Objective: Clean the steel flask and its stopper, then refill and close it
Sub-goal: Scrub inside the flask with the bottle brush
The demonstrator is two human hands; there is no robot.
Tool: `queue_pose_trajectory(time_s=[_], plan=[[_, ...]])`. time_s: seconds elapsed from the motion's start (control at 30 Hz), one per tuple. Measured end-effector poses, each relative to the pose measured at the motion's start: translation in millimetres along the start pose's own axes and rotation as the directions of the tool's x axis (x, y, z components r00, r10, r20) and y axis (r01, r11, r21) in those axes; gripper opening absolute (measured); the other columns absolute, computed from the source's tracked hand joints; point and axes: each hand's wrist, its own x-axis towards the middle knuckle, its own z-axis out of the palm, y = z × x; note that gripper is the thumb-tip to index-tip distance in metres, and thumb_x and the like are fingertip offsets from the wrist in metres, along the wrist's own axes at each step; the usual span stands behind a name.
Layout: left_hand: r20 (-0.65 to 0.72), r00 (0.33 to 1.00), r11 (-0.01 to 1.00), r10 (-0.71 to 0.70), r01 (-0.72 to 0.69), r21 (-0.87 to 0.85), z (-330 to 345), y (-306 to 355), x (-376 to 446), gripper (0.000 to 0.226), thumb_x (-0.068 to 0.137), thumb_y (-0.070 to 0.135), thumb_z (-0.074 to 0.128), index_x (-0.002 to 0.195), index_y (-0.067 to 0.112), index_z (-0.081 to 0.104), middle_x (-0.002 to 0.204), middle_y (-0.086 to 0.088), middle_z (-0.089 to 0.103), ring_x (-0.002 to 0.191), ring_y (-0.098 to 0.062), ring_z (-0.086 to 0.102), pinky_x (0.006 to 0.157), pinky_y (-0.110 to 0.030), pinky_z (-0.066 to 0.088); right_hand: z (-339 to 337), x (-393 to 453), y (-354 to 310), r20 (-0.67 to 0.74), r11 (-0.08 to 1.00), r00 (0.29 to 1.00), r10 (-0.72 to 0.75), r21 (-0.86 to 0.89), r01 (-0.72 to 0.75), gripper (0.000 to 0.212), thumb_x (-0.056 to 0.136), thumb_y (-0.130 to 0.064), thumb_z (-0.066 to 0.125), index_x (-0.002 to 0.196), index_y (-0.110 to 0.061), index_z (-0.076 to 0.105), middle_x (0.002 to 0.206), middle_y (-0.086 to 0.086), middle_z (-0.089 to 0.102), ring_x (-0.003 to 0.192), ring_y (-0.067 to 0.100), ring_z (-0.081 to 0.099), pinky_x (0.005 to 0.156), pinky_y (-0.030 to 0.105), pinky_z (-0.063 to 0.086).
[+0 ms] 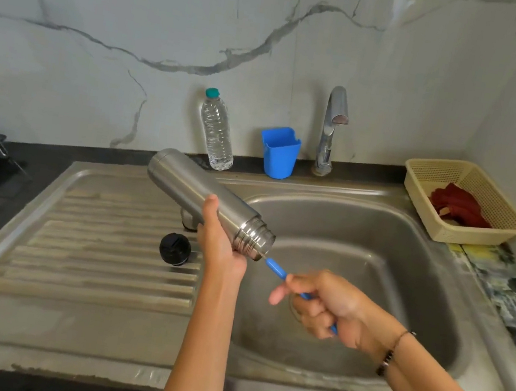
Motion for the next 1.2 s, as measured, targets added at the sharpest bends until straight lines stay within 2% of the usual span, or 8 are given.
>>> queue_pose_trajectory(time_s=[0.3,0.43,0.53,0.67,0.77,0.87,1.1,1.2], plan=[[0.054,0.998,1.0,0.024,-0.023,-0.018,5,1,-1,0.045,0.086,0.037,0.064,0.12,0.01,0.056,0.096,-0.011,0.064,0.085,-0.027,0.064,0.073,-0.042,0.057,7,-2,0,0.017,0.995,1.0,0.013,0.1,-0.014,0.037,0.097,-0.024,0.037,0.081,-0.008,0.066,0.046,-0.006,0.014,0.033,0.005,0.012,0.036,0.011,0.01],[0.026,1.0,1.0,0.008,-0.007,-0.023,1,6,0,0.057,0.083,0.039,0.066,0.129,0.009,0.052,0.103,-0.013,0.063,0.09,-0.03,0.065,0.072,-0.041,0.057,16,-9,3,-0.249,0.949,0.938,-0.24,-0.266,0.172,0.032,0.093,-0.018,0.048,0.068,-0.013,0.068,0.041,-0.004,0.028,0.036,0.011,0.021,0.036,0.017,0.017],[-0.025,1.0,1.0,-0.005,0.005,-0.002,3,0,-5,0.056,0.084,0.038,0.067,0.13,0.01,0.051,0.11,-0.014,0.064,0.096,-0.031,0.067,0.079,-0.047,0.058,17,-1,2,-0.379,0.606,0.742,-0.553,-0.794,0.047,0.037,0.091,-0.029,0.049,0.055,-0.026,0.049,0.05,-0.005,0.044,0.059,0.02,0.046,0.053,0.026,0.036],[-0.078,0.997,1.0,-0.015,0.013,-0.024,-5,5,-7,0.055,0.084,0.038,0.067,0.129,0.011,0.052,0.106,-0.01,0.067,0.088,-0.025,0.069,0.067,-0.037,0.059,14,-3,24,-0.25,0.196,0.602,-0.758,-0.968,-0.156,0.02,0.082,-0.033,0.065,0.067,-0.022,0.057,0.056,0.004,0.058,0.055,0.033,0.057,0.047,0.027,0.031],[-0.083,0.996,1.0,-0.021,0.02,-0.003,-2,3,-11,0.056,0.083,0.039,0.068,0.13,0.012,0.05,0.111,-0.011,0.066,0.092,-0.024,0.068,0.072,-0.038,0.059,7,6,28,-0.192,0.115,0.524,-0.83,-0.977,-0.178,0.027,0.06,-0.023,0.084,0.056,-0.017,0.058,0.035,0.001,0.046,0.027,0.03,0.044,0.033,0.019,0.021],[-0.069,0.998,1.0,-0.007,0.008,0.015,1,3,-12,0.058,0.083,0.038,0.068,0.132,0.014,0.048,0.117,-0.013,0.064,0.099,-0.027,0.067,0.083,-0.044,0.057,1,11,23,-0.115,0.038,0.446,-0.887,-0.983,-0.177,0.024,0.078,-0.03,0.054,0.059,-0.016,0.057,0.038,0.001,0.048,0.027,0.029,0.044,0.037,0.019,0.017],[0.087,0.996,0.996,0.028,-0.036,0.082,12,19,-11,0.038,0.097,0.037,0.047,0.125,0.013,0.053,0.106,-0.006,0.066,0.096,-0.02,0.065,0.088,-0.037,0.052,-7,14,21,-0.181,0.346,0.561,-0.808,-0.916,0.204,0.027,0.088,-0.028,0.056,0.066,-0.013,0.057,0.043,-0.004,0.034,0.045,0.023,0.037,0.047,0.029,0.029],[0.296,0.954,0.997,0.039,-0.018,-0.072,14,27,-15,0.029,0.098,0.033,0.043,0.108,0.011,0.06,0.096,-0.006,0.066,0.093,-0.02,0.063,0.087,-0.037,0.049,-5,2,7,-0.235,0.741,0.725,-0.647,-0.419,0.525,0.03,0.092,-0.013,0.055,0.065,-0.006,0.065,0.044,-0.006,0.028,0.043,0.012,0.022,0.045,0.026,0.017]])
